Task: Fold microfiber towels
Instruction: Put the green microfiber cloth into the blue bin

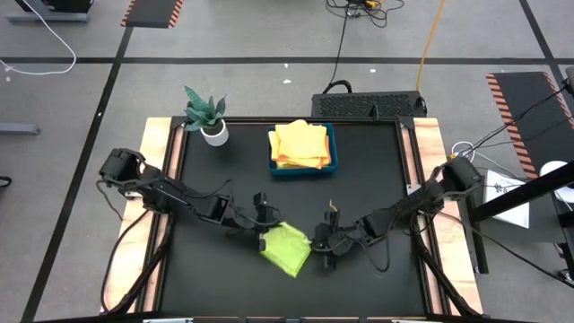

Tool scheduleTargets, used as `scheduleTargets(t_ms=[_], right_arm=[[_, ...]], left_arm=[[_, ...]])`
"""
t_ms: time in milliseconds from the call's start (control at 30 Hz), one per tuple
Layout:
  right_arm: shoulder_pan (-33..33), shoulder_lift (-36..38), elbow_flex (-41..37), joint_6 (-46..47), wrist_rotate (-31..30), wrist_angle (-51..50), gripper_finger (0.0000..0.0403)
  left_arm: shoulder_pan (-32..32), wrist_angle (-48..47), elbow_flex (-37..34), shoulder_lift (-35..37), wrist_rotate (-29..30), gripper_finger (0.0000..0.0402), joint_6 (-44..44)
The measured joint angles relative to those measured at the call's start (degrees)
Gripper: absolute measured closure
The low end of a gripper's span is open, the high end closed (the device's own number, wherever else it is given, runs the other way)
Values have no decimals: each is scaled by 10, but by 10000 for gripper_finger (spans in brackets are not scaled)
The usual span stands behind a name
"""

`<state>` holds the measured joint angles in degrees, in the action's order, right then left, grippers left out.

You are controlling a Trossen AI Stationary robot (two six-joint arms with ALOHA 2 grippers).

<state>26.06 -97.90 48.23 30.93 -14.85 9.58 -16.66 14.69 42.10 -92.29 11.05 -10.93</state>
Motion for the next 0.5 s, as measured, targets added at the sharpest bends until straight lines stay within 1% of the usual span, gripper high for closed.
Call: scheduleTargets(t_ms=[67,200,333,400,500], right_arm=[[0,28,0,-10,-30,-25,400],[-6,82,1,-54,-99,-45,401],[-27,135,1,-105,-166,-63,401],[-48,159,1,-128,-192,-65,402],[-87,194,1,-155,-198,-97,402]], left_arm=[[-1,6,13,11,32,397,22],[0,5,31,32,121,397,62],[15,19,42,44,206,396,106],[31,32,43,44,228,394,121],[63,49,43,47,238,398,132]])
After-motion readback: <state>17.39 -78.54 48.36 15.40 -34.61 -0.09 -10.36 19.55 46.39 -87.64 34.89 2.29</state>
